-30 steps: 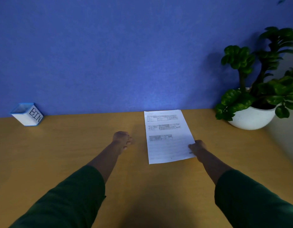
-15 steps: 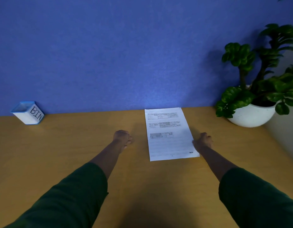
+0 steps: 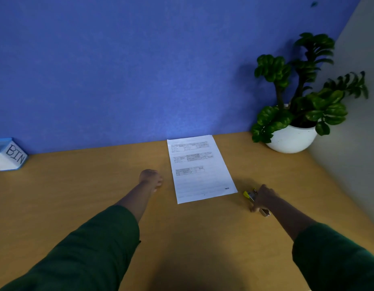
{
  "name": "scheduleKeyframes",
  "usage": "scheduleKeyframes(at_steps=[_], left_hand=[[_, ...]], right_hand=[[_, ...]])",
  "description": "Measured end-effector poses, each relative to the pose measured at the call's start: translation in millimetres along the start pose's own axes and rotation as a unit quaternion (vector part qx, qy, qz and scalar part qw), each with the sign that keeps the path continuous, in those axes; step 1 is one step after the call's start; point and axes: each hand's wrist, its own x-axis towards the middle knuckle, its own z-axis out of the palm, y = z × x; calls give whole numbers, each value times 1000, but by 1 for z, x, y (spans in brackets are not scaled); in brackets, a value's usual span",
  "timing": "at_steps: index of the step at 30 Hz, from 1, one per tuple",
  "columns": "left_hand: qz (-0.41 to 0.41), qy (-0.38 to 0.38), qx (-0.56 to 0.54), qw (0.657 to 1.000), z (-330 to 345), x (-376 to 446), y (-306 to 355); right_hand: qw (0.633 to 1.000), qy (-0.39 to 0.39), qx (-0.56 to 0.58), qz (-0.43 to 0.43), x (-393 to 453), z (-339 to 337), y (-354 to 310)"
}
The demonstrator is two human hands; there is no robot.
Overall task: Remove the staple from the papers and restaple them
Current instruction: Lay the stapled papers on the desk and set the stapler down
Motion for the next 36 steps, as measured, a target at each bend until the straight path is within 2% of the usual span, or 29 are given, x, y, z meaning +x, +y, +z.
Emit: scheduleKeyframes(at_steps=[6,12,20,27,36], left_hand=[[4,-2,4,1000,4,-1,-2],[-4,26,-3,1000,3,7,-4],[-4,60,-15,998,-13,17,-15],[-6,86,-33,996,-25,17,-18],[-6,72,-41,997,-22,13,-13]], right_hand=[[999,24,32,-5,2,-2,6],[995,55,85,-16,24,-31,-8],[957,165,237,-28,70,-32,-31],[962,180,204,-37,87,-27,-47],[954,206,208,-57,89,-28,-45]])
